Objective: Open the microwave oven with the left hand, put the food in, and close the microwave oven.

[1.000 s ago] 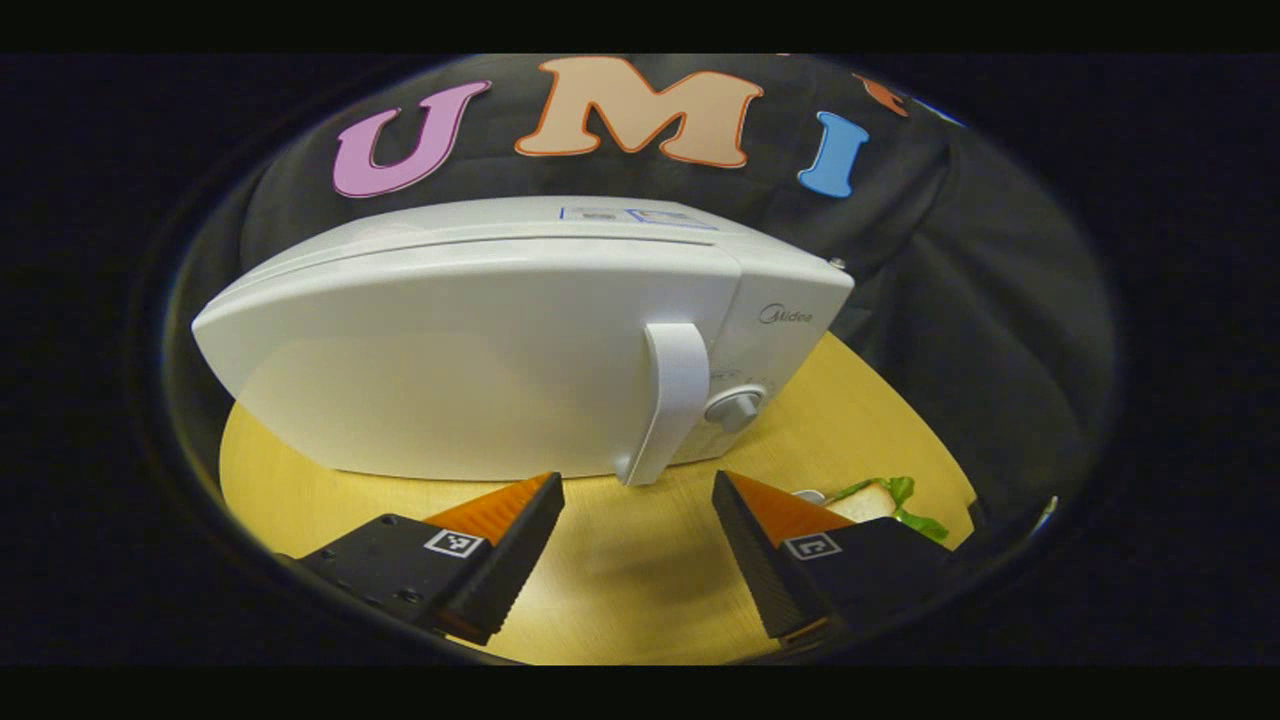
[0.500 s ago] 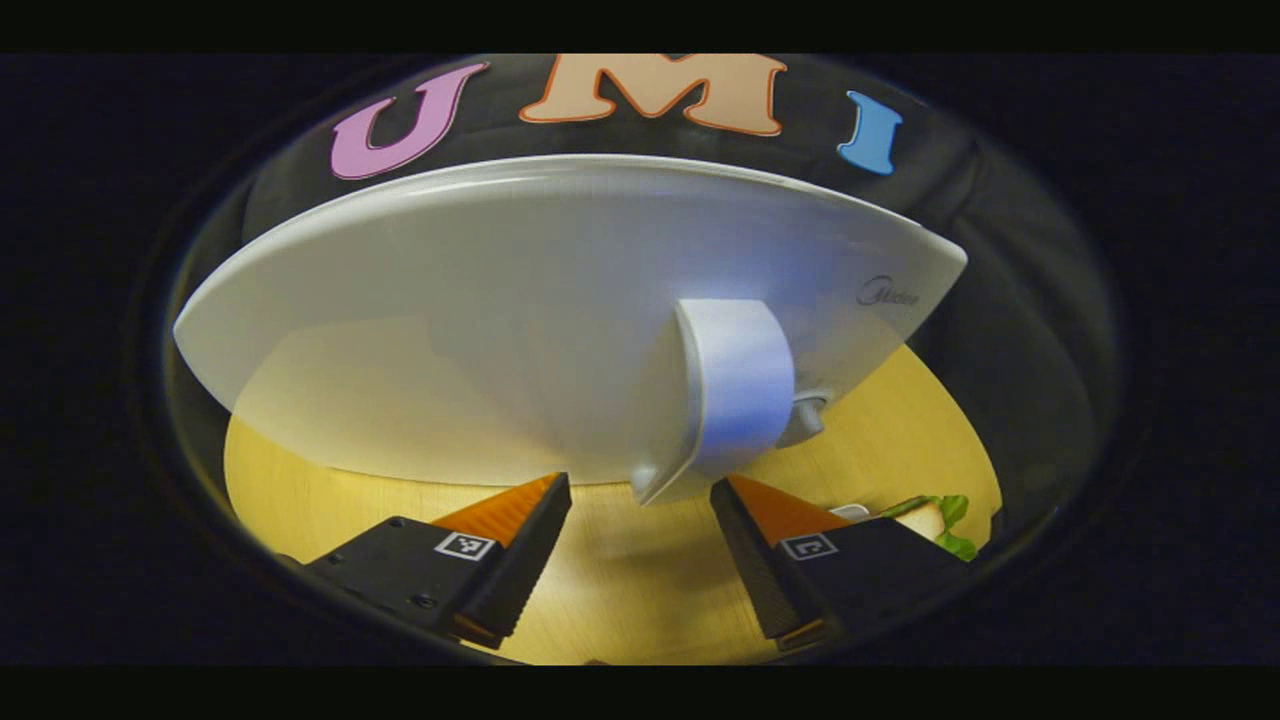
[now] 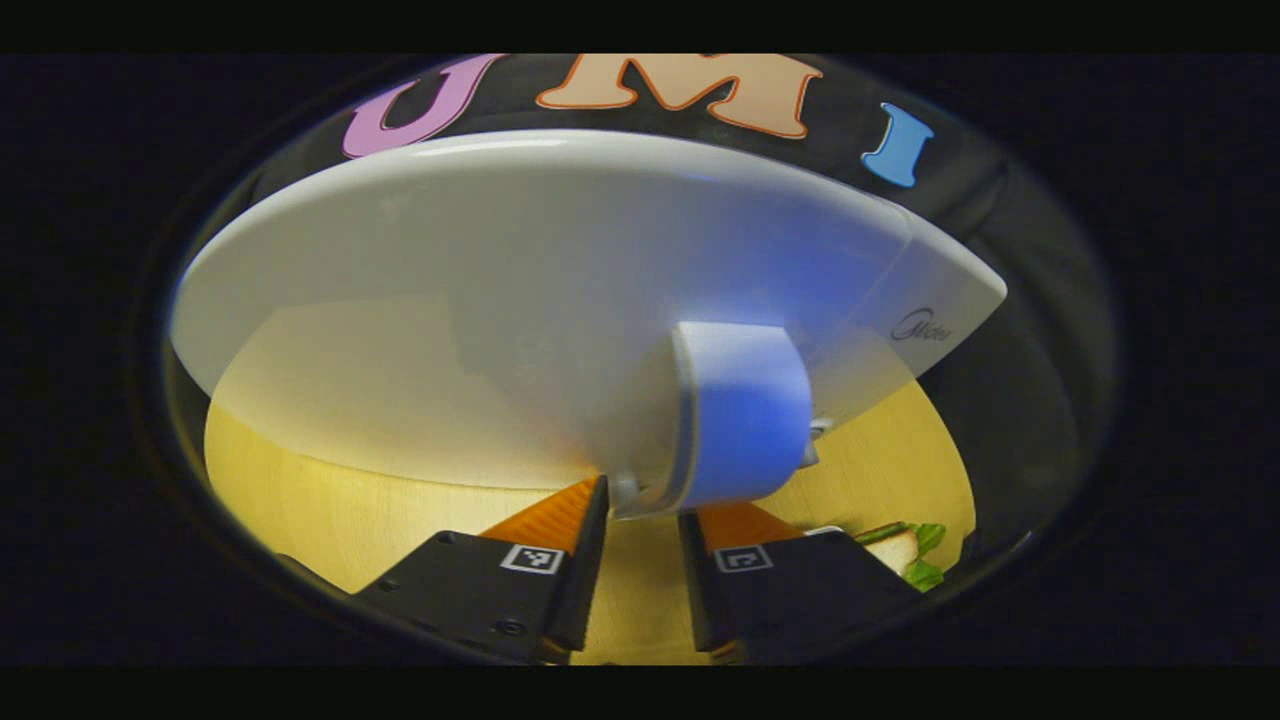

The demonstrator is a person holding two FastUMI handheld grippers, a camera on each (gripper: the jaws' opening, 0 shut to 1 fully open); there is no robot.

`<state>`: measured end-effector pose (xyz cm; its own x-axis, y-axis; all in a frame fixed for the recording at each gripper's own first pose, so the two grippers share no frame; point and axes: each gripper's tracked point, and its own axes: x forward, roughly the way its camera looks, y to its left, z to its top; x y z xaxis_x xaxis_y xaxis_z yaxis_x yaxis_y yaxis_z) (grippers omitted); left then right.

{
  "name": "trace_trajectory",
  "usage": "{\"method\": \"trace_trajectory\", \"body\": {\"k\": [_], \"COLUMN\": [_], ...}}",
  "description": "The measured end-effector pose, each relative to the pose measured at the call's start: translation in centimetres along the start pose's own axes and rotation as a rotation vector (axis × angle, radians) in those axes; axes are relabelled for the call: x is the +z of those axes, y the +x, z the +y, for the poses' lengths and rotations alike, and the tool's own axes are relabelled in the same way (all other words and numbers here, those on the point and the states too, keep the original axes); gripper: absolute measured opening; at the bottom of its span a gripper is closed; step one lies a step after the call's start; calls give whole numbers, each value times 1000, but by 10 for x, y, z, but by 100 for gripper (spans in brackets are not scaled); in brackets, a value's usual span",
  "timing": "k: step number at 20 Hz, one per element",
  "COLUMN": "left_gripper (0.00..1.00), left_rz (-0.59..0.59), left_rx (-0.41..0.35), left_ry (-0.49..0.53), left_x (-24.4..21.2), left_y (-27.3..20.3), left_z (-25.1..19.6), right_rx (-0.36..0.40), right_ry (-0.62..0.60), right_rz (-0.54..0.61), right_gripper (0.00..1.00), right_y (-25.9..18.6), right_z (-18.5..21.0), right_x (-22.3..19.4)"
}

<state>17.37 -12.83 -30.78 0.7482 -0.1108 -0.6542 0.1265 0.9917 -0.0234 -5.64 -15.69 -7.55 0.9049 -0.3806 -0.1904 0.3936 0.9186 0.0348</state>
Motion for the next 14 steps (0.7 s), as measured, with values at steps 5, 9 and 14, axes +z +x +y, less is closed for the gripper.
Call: {"method": "trace_trajectory", "body": {"k": [5,9,14], "left_gripper": [32,22,16], "left_rz": [18,33,18], "left_rx": [-1,22,27], "left_ry": [39,71,74], "left_x": [-1,-3,-3], "left_y": [-1,-1,-3], "left_z": [-1,0,0], "right_rx": [0,5,8], "right_ry": [9,16,14], "right_rz": [12,15,14], "right_gripper": [94,94,99], "right_y": [8,9,2], "right_z": [1,1,-3], "right_x": [-4,-5,-10]}}
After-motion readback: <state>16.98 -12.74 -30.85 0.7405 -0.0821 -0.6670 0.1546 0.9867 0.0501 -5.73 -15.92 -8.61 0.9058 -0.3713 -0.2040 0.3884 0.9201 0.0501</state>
